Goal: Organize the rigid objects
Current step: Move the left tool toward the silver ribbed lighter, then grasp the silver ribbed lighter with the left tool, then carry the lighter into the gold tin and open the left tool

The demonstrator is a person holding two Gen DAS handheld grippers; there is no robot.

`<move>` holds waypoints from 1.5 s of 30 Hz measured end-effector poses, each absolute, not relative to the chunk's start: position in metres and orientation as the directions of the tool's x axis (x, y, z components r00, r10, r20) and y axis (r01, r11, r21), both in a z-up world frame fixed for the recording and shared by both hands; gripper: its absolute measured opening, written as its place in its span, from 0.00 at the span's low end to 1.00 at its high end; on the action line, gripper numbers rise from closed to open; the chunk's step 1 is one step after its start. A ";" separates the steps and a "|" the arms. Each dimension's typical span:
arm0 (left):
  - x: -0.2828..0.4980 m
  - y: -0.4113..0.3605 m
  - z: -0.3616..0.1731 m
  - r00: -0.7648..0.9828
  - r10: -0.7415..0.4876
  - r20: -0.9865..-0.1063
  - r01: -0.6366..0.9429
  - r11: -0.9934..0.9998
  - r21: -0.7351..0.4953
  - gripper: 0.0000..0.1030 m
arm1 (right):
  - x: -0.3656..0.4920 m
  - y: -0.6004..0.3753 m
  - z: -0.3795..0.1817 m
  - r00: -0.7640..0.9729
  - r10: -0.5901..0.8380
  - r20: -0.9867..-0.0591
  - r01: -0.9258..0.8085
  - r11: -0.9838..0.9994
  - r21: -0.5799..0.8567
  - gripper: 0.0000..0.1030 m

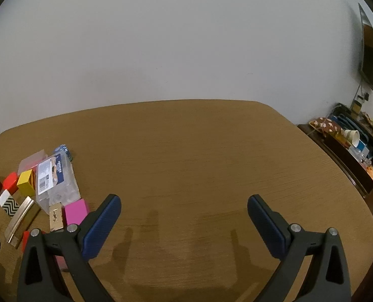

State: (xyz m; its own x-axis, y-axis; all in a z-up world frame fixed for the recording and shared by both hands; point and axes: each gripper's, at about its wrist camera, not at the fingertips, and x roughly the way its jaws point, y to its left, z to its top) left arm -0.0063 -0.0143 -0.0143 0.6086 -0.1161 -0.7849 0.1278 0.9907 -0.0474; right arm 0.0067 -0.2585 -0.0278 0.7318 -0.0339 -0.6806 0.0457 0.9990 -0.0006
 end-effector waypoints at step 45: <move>0.016 0.082 0.046 0.508 0.108 -0.855 0.008 0.992 0.130 0.25 | 0.012 -0.274 -0.029 0.700 0.045 -0.713 0.061 0.991 0.122 1.00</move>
State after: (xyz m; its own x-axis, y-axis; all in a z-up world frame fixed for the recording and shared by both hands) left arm 0.0163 0.0824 0.0455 0.5075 0.1075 -0.8549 0.0083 0.9915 0.1297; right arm 0.0125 -0.2740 -0.0290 0.6997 0.0448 -0.7131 0.0612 0.9906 0.1223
